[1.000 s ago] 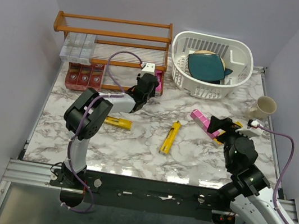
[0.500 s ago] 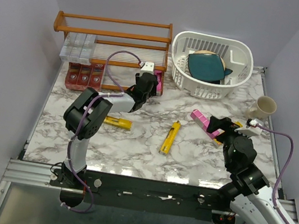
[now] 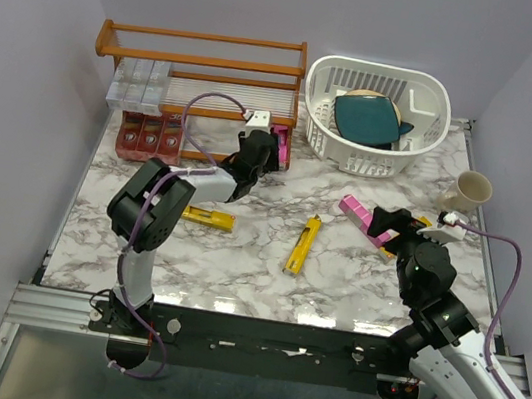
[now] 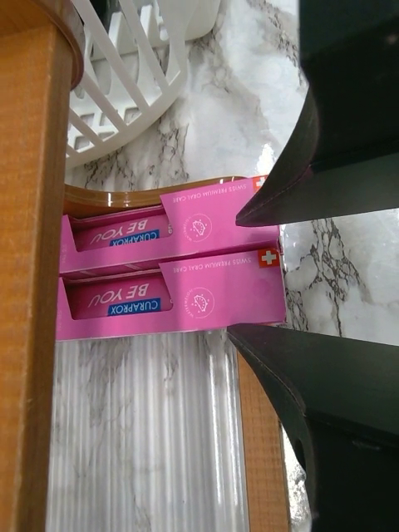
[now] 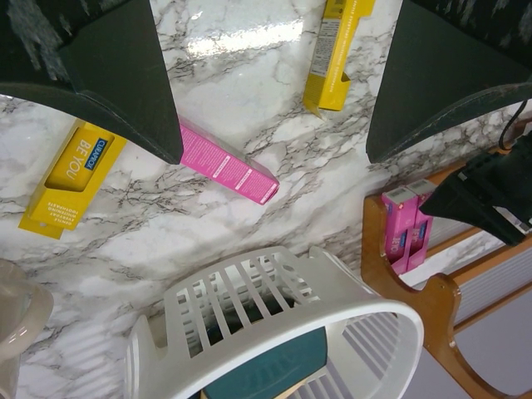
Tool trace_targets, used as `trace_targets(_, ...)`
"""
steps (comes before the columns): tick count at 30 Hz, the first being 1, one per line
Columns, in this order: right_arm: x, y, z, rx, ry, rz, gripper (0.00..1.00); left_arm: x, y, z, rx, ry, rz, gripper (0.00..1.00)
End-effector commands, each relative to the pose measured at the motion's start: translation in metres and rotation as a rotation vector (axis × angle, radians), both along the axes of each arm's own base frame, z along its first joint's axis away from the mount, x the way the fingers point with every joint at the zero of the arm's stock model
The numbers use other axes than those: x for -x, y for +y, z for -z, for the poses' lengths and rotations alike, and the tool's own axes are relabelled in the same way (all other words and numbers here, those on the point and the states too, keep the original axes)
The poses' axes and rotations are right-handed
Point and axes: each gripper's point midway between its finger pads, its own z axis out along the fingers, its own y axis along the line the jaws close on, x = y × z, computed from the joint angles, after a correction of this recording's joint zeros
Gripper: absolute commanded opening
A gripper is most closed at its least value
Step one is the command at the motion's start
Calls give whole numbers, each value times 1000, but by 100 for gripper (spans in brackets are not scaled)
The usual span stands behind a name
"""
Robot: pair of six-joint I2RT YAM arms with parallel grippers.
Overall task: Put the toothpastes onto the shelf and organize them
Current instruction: Place the toothpaste on the shelf, then move the toothpaste to the center of the board.
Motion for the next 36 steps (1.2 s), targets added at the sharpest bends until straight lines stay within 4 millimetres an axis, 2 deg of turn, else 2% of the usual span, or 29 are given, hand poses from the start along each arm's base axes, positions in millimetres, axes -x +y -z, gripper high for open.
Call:
trace_targets(1,-1,-6,0,8,-7,34,100,0,-9,-30,86,-57,27,61)
trace_targets(8,0,-6,0,7,-7,31,100,5,-12,-42,137,-65,44,68)
trace_targets(11,-1,-4,1,11,-4,23,100,19,-12,-52,149,-56,77,71)
trace_targets(12,-2,-3,0,12,-2,20,100,26,-10,-61,159,-62,85,72)
trace_targets(14,-4,2,1,17,10,-1,100,39,-5,-62,151,-30,97,72)
trace_targets(15,-5,4,3,22,17,-8,100,49,1,-72,158,-35,98,73)
trace_targets(17,-9,11,8,37,46,-34,100,64,13,-72,140,0,78,75)
trace_targets(18,-11,13,10,43,60,-38,100,76,22,-84,149,-9,67,77)
trace_targets(19,-12,17,15,56,88,-51,100,86,29,-79,144,25,54,77)
trace_targets(20,-15,19,11,58,96,-52,100,93,35,-83,143,24,40,78)
trace_targets(21,-20,22,23,84,149,-52,100,105,45,-93,151,7,28,80)
trace_targets(23,-23,26,30,113,197,-71,100,119,60,-98,135,15,3,83)
trace_targets(24,-29,28,36,135,234,-72,100,130,71,-110,134,-9,-15,84)
trace_targets(25,-31,31,40,138,260,-87,100,139,79,-109,109,11,-22,87)
trace_targets(26,-34,31,45,144,284,-85,100,145,84,-114,105,6,-24,88)
trace_targets(27,-40,26,43,127,295,-61,100,154,93,-131,115,-31,-31,88)
trace_targets(28,-42,27,56,128,346,-75,100,163,99,-132,95,-21,-30,89)
trace_targets(29,-45,26,61,115,365,-75,100,169,104,-139,89,-37,-27,93)
trace_targets(30,-50,17,65,94,381,-54,100,179,113,-157,90,-85,-24,95)
trace_targets(31,-53,23,77,73,415,-89,100,186,121,-159,65,-86,-32,99)
trace_targets(32,-56,20,82,59,433,-86,100,192,127,-165,56,-100,-29,99)
trace_targets(33,-60,11,88,41,454,-59,100,202,134,-183,48,-151,-19,99)
trace_targets(35,-65,9,103,20,509,-70,100,215,144,-188,11,-158,-4,99)
trace_targets(36,-68,-1,107,4,525,-46,100,224,151,-196,6,-189,0,99)
